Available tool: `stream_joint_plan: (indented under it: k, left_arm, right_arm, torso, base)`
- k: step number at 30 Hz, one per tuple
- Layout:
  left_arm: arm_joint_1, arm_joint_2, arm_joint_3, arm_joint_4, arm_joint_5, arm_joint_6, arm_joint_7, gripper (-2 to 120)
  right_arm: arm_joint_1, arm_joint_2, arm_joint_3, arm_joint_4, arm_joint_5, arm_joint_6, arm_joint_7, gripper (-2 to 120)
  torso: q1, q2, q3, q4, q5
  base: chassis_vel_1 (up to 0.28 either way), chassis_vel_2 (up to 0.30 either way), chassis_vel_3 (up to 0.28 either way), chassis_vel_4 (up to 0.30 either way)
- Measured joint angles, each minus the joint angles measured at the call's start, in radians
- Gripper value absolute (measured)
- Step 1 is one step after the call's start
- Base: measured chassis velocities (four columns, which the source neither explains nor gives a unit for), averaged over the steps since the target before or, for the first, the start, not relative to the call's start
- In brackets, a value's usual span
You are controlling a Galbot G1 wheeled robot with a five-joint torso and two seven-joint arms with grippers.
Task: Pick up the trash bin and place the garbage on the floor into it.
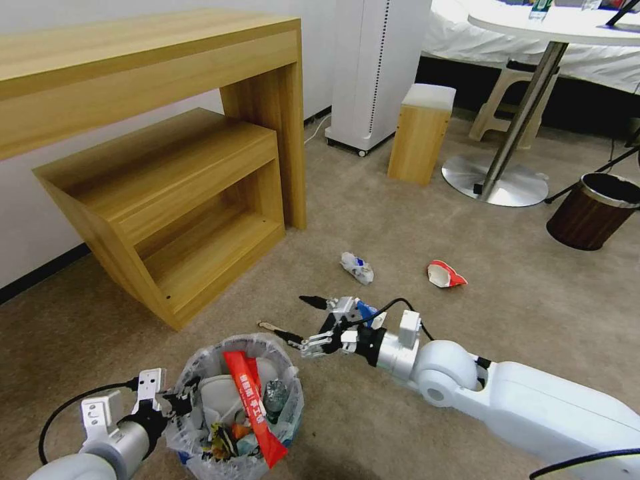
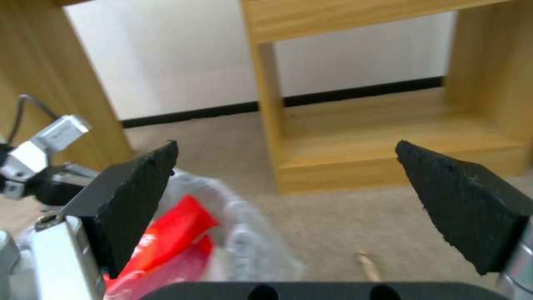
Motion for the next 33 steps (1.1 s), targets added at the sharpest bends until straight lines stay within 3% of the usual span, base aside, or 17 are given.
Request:
stream_joint_plan:
  k: [12,25,33]
  left_arm:
    - [-0.047,0.076,-0.020,0.025,-0.173,0.026,-0.085,1]
    - [-0.060,0.091,-0.056,-0.034,-0.206,0.014,-0.090,1]
    - [-0.059,0.089,-0.053,-0.044,-0.198,0.011,-0.090,1]
  right_arm:
    - [-0.129,-0.132,0.198,0.014,-0.025,0.011,-0.003,100]
    - [-0.236,-0.189,0.302,-0.004,-0.051,0.009,0.040,100]
    - [-0.321,-0.208,0.384,-0.021,-0.090,-0.052,0.163,100]
  torso:
    - [0.000,0.000,0.000,0.0004,0.0003]
    - [0.000,0.000,0.000,0.0005,0.0005]
    - [0.000,0.000,0.000,0.0003,0.0000]
  base:
    - [0.000,0.000,0.000,0.000]
    - [0.000,0.000,0.000,0.000]
    - [0.000,0.000,0.000,0.000]
